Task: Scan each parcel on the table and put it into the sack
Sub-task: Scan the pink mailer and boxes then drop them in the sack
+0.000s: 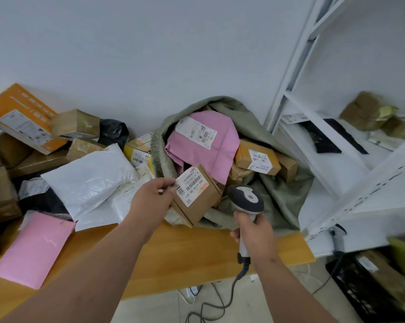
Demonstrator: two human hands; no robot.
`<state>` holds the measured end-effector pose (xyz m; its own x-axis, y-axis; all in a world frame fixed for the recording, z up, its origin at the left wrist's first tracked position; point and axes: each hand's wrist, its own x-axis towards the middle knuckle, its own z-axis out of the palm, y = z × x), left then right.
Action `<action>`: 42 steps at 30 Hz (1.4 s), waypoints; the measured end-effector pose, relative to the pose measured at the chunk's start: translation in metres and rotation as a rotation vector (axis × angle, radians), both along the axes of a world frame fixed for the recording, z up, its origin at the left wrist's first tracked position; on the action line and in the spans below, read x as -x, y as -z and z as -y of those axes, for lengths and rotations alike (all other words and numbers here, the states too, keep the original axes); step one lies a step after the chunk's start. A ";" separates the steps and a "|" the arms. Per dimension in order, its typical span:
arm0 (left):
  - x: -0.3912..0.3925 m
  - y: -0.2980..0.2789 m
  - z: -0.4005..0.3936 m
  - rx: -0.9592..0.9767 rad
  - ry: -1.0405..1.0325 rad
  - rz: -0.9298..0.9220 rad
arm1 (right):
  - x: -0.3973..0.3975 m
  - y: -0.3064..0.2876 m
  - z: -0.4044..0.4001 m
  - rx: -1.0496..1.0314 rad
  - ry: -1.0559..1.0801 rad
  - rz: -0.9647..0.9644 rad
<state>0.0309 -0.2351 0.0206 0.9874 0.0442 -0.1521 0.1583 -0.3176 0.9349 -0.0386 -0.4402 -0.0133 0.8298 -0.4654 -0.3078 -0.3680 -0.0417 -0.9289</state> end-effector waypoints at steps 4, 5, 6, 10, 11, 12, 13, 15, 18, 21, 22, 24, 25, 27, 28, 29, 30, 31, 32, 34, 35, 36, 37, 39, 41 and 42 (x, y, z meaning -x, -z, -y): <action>-0.005 -0.004 0.037 -0.105 0.107 0.008 | 0.005 0.002 0.032 -0.015 0.133 -0.012; -0.008 -0.004 0.047 -0.132 0.132 0.012 | 0.005 0.003 0.042 -0.020 0.159 -0.017; -0.011 -0.004 0.058 -0.163 0.155 0.018 | 0.003 0.004 0.053 -0.027 0.182 -0.022; -0.021 0.002 0.101 -0.264 0.197 0.020 | -0.011 0.008 0.099 -0.018 0.211 -0.044; -0.023 0.005 0.112 -0.275 0.195 0.001 | -0.015 0.009 0.111 -0.007 0.206 -0.059; -0.026 0.009 0.123 -0.285 0.188 -0.020 | -0.018 0.009 0.123 0.007 0.195 -0.078; -0.029 0.013 0.134 -0.290 0.173 -0.040 | -0.022 0.010 0.134 0.023 0.176 -0.101; -0.037 0.022 0.152 -0.277 0.114 -0.079 | -0.031 0.013 0.155 0.050 0.137 -0.134; -0.045 0.032 0.171 -0.294 0.002 -0.088 | -0.047 0.021 0.179 0.026 0.093 -0.171; -0.050 0.043 0.184 -0.326 -0.100 -0.101 | -0.059 0.036 0.193 -0.019 0.048 -0.239; -0.051 0.047 0.187 -0.341 -0.118 -0.113 | -0.062 0.043 0.198 -0.007 0.027 -0.259; -0.053 0.056 0.195 -0.378 -0.131 -0.138 | -0.068 0.061 0.207 0.034 -0.015 -0.299; -0.053 0.061 0.198 -0.396 -0.130 -0.146 | -0.070 0.074 0.214 0.046 -0.032 -0.316; -0.055 0.070 0.204 -0.420 -0.117 -0.165 | -0.075 0.086 0.220 0.038 -0.057 -0.345; -0.055 0.073 0.205 -0.432 -0.107 -0.171 | -0.077 0.078 0.218 0.028 -0.063 -0.363; -0.055 0.077 0.207 -0.448 -0.097 -0.177 | -0.079 0.077 0.219 0.013 -0.071 -0.389; -0.054 0.081 0.209 -0.465 -0.086 -0.181 | -0.081 0.077 0.220 -0.012 -0.072 -0.417; -0.053 0.084 0.209 -0.481 -0.078 -0.182 | -0.082 0.079 0.222 -0.044 -0.068 -0.435; -0.052 0.087 0.210 -0.497 -0.071 -0.184 | -0.084 0.083 0.224 -0.071 -0.060 -0.447; -0.050 0.091 0.211 -0.522 -0.065 -0.187 | -0.086 0.090 0.225 -0.109 -0.033 -0.444; -0.050 0.092 0.211 -0.531 -0.062 -0.185 | -0.086 0.091 0.225 -0.122 -0.017 -0.424; -0.050 0.093 0.211 -0.541 -0.060 -0.181 | -0.087 0.090 0.224 -0.123 0.003 -0.389; -0.051 0.093 0.211 -0.555 -0.052 -0.178 | -0.087 0.087 0.222 -0.116 0.022 -0.349; -0.054 0.094 0.211 -0.591 -0.023 -0.178 | -0.091 0.078 0.219 -0.108 0.054 -0.250; -0.057 0.094 0.212 -0.629 0.019 -0.188 | -0.097 0.058 0.214 -0.121 0.068 -0.142; -0.057 0.093 0.213 -0.650 0.033 -0.194 | -0.101 0.045 0.212 -0.130 0.075 -0.088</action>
<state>0.0883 -0.4484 -0.0723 0.9472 0.1573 -0.2793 0.2848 -0.8127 0.5083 0.0620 -0.6525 -0.0580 0.7615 -0.4770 -0.4389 -0.4453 0.1070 -0.8890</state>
